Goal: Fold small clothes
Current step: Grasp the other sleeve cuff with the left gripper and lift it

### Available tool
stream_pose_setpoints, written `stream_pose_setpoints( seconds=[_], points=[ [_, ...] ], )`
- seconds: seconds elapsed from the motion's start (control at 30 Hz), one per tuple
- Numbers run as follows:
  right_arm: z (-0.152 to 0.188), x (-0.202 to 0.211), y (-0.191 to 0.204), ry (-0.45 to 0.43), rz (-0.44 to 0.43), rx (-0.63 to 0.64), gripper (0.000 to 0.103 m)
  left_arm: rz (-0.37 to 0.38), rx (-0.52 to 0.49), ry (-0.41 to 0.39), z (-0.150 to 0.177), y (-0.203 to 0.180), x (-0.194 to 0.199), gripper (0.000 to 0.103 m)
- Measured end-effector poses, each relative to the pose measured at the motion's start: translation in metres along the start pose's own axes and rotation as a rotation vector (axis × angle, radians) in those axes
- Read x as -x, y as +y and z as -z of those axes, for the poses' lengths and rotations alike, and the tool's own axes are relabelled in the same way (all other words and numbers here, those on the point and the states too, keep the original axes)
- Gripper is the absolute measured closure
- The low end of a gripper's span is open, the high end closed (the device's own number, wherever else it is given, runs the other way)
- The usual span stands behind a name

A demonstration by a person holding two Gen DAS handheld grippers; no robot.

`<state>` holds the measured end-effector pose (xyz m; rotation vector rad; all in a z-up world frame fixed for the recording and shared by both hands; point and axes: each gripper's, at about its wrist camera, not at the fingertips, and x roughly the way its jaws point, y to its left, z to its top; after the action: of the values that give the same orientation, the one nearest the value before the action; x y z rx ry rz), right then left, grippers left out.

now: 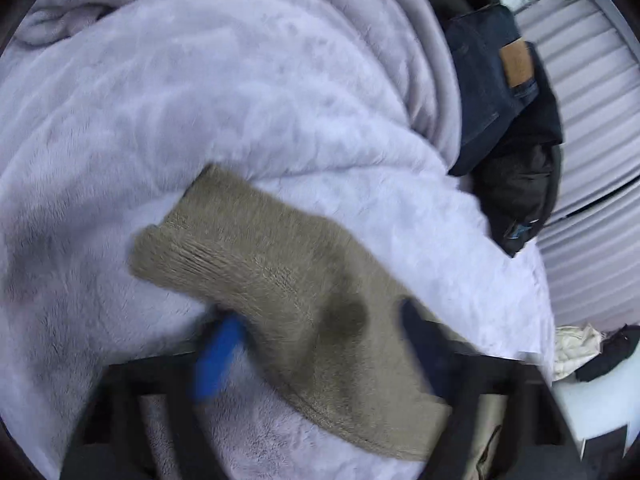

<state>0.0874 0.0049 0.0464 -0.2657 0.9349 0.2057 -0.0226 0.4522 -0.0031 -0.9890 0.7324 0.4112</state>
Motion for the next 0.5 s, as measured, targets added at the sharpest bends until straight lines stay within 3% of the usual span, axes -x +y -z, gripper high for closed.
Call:
stream_pose_setpoints(
  seconds=[0.07, 0.13, 0.17, 0.27, 0.4, 0.5],
  points=[
    [-0.005, -0.001, -0.001, 0.002, 0.019, -0.009, 0.007, 0.003, -0.017, 0.01, -0.001, 0.001, -0.001, 0.056],
    [-0.014, -0.005, -0.001, 0.013, 0.037, -0.032, 0.007, -0.008, -0.013, 0.02, -0.003, 0.009, -0.004, 0.078],
    [-0.02, -0.008, 0.0, 0.015, 0.045, -0.045, 0.007, -0.003, 0.002, 0.028, -0.004, 0.017, -0.004, 0.081],
    [-0.04, -0.021, 0.014, 0.032, 0.054, -0.063, 0.007, 0.042, 0.038, 0.02, -0.006, 0.028, 0.002, 0.081],
    [-0.059, -0.052, 0.058, 0.073, 0.111, -0.004, 0.007, 0.033, -0.029, -0.037, -0.006, 0.025, 0.022, 0.081],
    [-0.062, -0.068, 0.1, 0.094, 0.095, 0.041, 0.007, 0.049, -0.069, -0.062, -0.008, 0.023, 0.029, 0.093]
  ],
)
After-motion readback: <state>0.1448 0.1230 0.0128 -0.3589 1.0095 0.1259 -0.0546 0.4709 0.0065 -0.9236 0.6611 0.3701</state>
